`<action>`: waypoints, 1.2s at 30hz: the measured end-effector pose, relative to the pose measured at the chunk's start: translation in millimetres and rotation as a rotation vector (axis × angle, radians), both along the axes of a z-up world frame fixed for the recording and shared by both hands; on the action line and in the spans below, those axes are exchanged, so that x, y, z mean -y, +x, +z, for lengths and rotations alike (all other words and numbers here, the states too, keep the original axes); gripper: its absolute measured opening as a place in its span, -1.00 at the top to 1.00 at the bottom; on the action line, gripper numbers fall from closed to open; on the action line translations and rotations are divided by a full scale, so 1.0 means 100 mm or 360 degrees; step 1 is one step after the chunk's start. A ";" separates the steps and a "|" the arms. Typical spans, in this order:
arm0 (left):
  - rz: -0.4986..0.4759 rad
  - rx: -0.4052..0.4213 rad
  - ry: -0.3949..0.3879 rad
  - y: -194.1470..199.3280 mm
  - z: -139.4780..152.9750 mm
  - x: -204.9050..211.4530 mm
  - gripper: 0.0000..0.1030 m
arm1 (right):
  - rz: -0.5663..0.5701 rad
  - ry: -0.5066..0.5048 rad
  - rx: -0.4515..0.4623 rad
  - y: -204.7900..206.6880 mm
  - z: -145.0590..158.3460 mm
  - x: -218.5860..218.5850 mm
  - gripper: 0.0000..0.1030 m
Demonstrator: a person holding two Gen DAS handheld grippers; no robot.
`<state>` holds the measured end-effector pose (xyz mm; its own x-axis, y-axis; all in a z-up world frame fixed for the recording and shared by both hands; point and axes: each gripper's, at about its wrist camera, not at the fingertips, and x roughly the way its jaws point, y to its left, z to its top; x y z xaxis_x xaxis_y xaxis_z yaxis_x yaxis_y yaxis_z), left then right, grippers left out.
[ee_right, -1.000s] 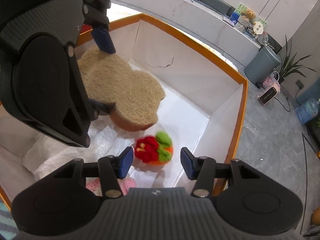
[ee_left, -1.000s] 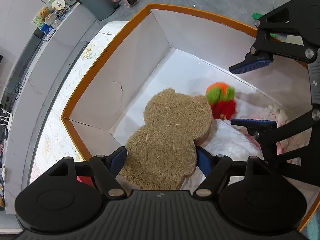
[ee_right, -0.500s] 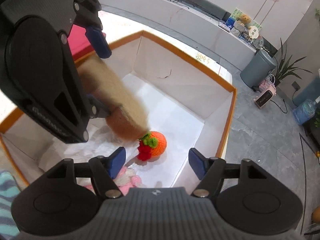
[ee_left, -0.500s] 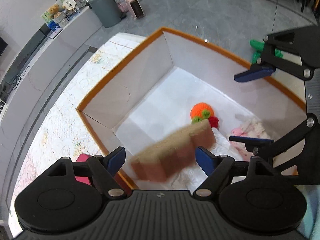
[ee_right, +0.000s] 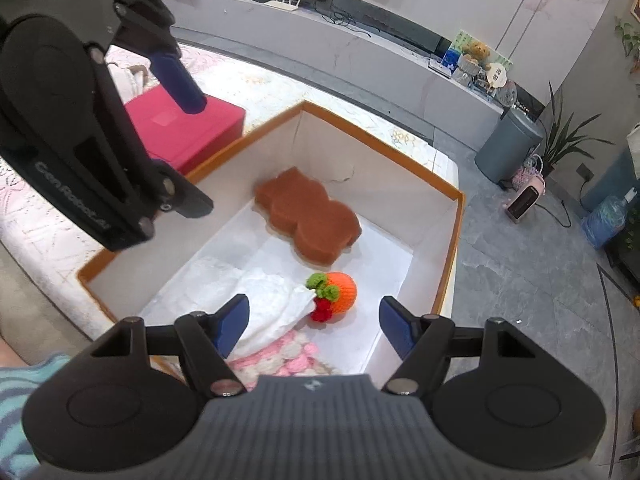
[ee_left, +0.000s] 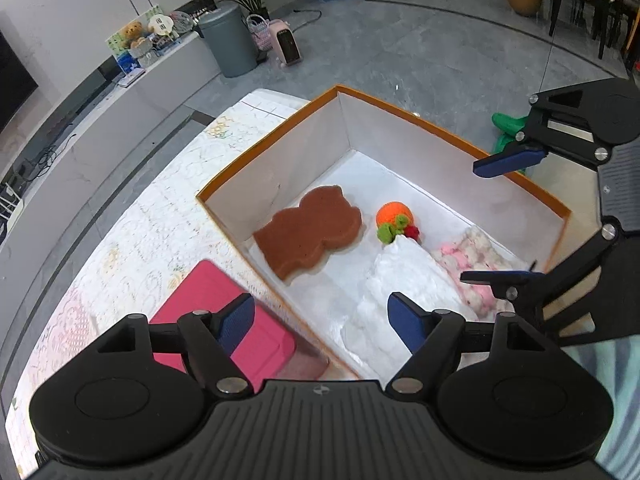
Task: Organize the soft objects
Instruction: 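Move both tools back to the table toward the white terry mitt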
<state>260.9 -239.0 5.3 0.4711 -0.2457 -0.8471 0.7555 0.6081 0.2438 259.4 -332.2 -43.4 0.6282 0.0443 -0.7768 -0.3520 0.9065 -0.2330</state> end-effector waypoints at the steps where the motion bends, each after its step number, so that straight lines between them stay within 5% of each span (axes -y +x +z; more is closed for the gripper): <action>1: 0.0002 0.0008 -0.0013 -0.05 0.03 -0.06 -0.73 | -0.0002 0.0005 0.0008 -0.03 0.03 -0.03 -0.38; 9: 0.0090 0.0141 -0.0218 -0.38 0.32 -0.63 -0.66 | -0.0077 0.0171 0.0159 -0.29 0.31 -0.25 -0.38; 20: 0.0470 0.0396 -0.0415 -0.61 0.43 -1.79 -0.34 | -0.0118 0.0547 0.0355 -0.49 0.41 -0.80 -0.39; 25: 0.0634 0.0378 -0.0506 -0.62 0.28 -2.25 -0.29 | -0.0127 0.0669 0.0393 -0.48 0.25 -1.12 -0.39; 36: 0.0829 0.0266 -0.0568 -0.41 -0.08 -2.88 -0.26 | 0.0104 0.0630 0.0379 -0.17 -0.08 -1.90 -0.26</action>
<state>219.8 49.1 -2.5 0.7227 -0.2022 -0.6609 0.3094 0.9497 0.0478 242.4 -142.0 -51.4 0.7731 0.3538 -0.5264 -0.3901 0.9197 0.0453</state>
